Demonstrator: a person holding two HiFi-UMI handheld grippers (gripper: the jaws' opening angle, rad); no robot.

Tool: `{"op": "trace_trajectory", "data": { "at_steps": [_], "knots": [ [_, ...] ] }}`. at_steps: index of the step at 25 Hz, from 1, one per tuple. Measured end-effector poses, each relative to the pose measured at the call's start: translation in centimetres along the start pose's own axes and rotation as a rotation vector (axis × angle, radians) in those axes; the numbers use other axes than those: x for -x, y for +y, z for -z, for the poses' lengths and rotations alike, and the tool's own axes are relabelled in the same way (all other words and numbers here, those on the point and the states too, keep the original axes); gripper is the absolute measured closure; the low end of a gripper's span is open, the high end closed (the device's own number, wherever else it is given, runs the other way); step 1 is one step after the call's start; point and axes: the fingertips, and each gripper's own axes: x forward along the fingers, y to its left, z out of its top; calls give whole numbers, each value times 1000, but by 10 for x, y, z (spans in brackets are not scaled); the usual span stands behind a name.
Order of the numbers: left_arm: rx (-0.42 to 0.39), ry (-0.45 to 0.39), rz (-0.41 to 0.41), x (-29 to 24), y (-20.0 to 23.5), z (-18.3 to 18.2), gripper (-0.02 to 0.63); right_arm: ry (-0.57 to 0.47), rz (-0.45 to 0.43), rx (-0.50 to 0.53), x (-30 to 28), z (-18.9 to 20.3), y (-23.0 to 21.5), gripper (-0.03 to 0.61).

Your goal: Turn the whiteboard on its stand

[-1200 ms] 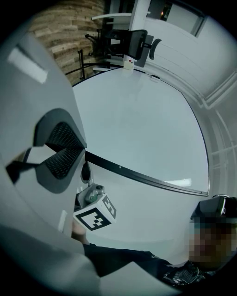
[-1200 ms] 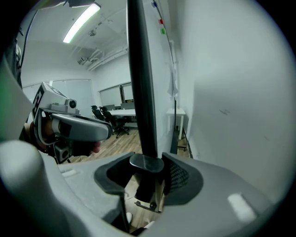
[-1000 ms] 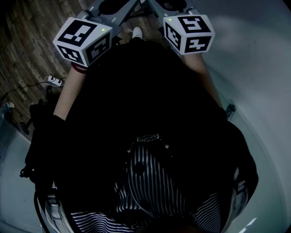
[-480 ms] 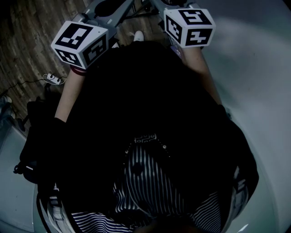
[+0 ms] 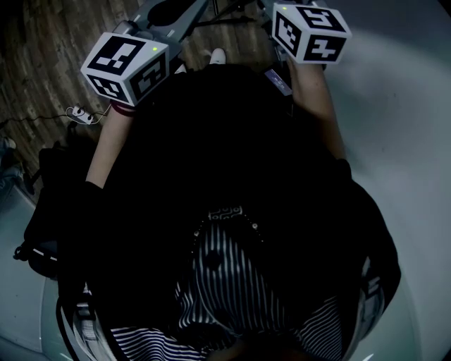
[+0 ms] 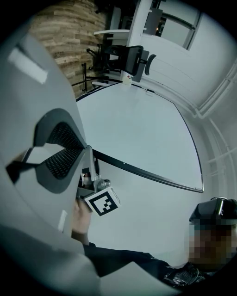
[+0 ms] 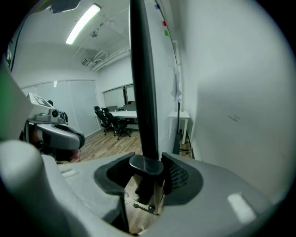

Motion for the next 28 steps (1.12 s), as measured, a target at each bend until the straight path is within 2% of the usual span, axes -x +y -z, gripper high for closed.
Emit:
{"op": "trace_trajectory", "data": {
  "at_steps": [8, 17, 28],
  "knots": [
    [-4, 21, 7, 1, -3, 9, 613, 1, 46, -15, 15, 12, -22, 396],
    [-33, 41, 79, -10, -34, 13, 613, 7, 101, -26, 50, 30, -43, 394],
    [-37, 57, 116, -10, -51, 16, 613, 0, 151, -28, 68, 36, -38, 394]
  ]
}}
